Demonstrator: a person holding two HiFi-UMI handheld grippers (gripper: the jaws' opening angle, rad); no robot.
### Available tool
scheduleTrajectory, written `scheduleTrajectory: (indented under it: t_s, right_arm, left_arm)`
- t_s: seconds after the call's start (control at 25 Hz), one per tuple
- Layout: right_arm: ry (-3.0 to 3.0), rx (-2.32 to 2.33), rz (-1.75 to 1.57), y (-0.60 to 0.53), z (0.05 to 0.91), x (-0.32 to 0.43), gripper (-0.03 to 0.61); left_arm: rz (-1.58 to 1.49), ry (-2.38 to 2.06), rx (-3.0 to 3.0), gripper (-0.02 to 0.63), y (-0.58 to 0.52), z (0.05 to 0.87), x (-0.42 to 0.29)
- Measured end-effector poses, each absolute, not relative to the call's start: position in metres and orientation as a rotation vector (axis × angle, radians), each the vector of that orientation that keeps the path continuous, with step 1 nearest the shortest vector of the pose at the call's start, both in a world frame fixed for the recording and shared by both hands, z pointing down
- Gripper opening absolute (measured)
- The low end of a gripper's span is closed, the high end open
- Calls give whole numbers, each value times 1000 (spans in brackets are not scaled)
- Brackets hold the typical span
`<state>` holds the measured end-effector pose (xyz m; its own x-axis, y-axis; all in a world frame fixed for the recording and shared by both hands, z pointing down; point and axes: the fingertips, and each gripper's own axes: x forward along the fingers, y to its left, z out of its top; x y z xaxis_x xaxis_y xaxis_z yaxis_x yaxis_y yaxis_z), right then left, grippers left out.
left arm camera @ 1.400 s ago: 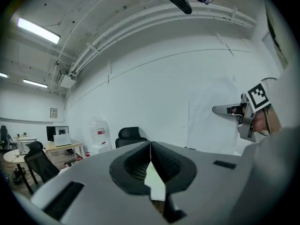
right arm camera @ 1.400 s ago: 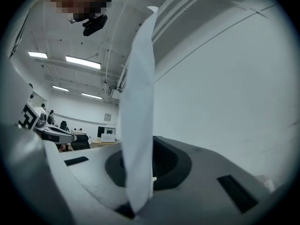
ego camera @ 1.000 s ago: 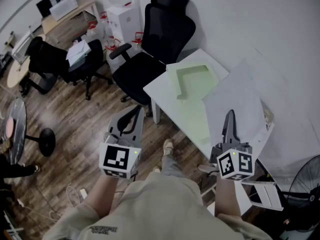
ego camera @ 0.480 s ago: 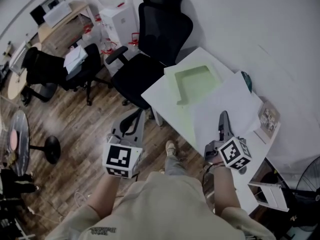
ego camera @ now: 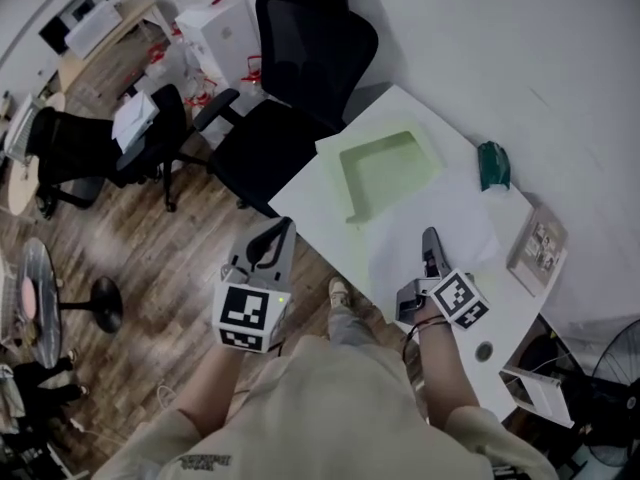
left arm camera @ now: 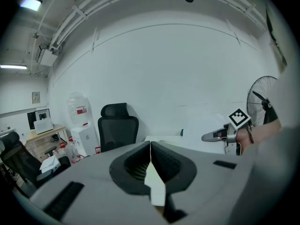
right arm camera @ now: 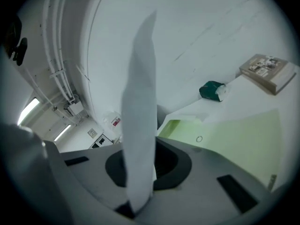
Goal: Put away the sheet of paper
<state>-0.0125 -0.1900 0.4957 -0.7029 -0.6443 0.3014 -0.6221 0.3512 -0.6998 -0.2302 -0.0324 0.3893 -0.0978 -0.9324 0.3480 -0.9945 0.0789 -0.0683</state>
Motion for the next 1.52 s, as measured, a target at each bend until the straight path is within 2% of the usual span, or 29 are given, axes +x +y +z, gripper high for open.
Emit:
scheduleTrajectory:
  t_s: [0.56,1.52]
  right_arm:
    - [2234,-1354,-1865,-236,630,-21,23]
    - [1892,-1511,-2018,-271,682,-27,23]
  left_arm:
    - [537,-1981,1913,21,-123,452,-252]
    - [705,-1597,2124,21,-221,517,-246]
